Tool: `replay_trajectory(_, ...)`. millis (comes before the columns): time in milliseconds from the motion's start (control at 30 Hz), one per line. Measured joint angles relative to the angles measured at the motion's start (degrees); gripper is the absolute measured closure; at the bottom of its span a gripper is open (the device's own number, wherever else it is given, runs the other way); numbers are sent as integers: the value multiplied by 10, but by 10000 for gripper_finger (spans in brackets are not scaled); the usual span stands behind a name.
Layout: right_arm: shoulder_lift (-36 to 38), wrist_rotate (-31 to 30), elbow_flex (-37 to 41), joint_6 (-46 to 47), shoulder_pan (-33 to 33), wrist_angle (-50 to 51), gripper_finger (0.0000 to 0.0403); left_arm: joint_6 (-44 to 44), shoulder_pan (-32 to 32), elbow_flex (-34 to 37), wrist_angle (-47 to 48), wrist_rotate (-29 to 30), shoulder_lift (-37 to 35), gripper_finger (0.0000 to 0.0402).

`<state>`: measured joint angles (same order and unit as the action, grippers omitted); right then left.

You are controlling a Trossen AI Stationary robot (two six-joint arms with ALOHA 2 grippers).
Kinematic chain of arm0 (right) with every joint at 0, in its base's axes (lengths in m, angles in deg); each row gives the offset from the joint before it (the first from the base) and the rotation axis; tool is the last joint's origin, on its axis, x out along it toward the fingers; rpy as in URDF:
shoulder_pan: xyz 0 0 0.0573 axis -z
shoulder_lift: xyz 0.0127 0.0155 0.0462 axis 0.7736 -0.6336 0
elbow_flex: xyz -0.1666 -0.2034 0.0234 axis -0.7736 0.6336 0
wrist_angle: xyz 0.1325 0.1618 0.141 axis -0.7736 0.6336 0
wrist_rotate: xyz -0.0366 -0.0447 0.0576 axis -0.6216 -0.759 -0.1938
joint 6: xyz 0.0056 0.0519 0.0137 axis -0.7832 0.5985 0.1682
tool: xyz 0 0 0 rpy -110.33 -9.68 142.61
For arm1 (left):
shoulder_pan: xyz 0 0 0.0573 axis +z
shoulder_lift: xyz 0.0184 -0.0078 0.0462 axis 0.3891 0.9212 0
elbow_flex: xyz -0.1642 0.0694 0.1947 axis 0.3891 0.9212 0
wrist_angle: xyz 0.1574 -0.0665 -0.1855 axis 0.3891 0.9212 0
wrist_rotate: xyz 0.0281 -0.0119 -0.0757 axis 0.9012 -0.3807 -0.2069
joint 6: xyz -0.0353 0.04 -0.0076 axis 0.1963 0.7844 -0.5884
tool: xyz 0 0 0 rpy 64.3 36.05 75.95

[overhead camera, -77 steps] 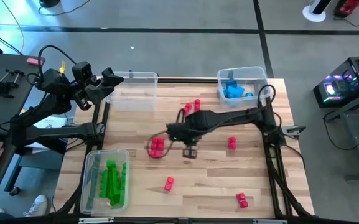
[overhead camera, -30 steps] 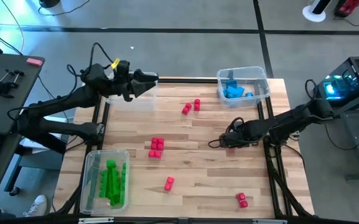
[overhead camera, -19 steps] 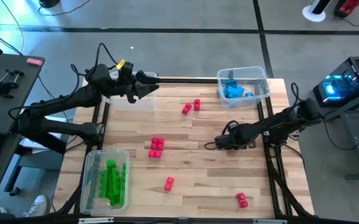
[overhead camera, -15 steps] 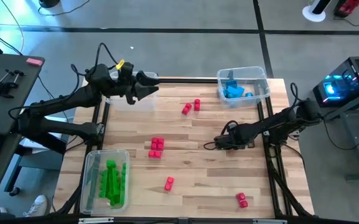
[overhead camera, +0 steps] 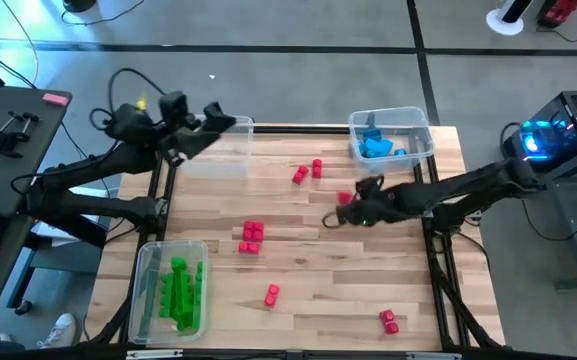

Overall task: Sort blocks
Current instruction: Put the red game piece into the top left transparent bin

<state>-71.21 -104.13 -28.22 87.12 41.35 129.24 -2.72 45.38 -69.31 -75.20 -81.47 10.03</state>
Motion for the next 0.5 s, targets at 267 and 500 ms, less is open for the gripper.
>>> replay_trajectory(267,-14,-37,-121,-301,85,-297,401,48,16,0,-48,3,-54,129)
replay_trajectory(500,-184,120,-234,-404,158,-439,402,43,24,0,-44,31,-77,129)
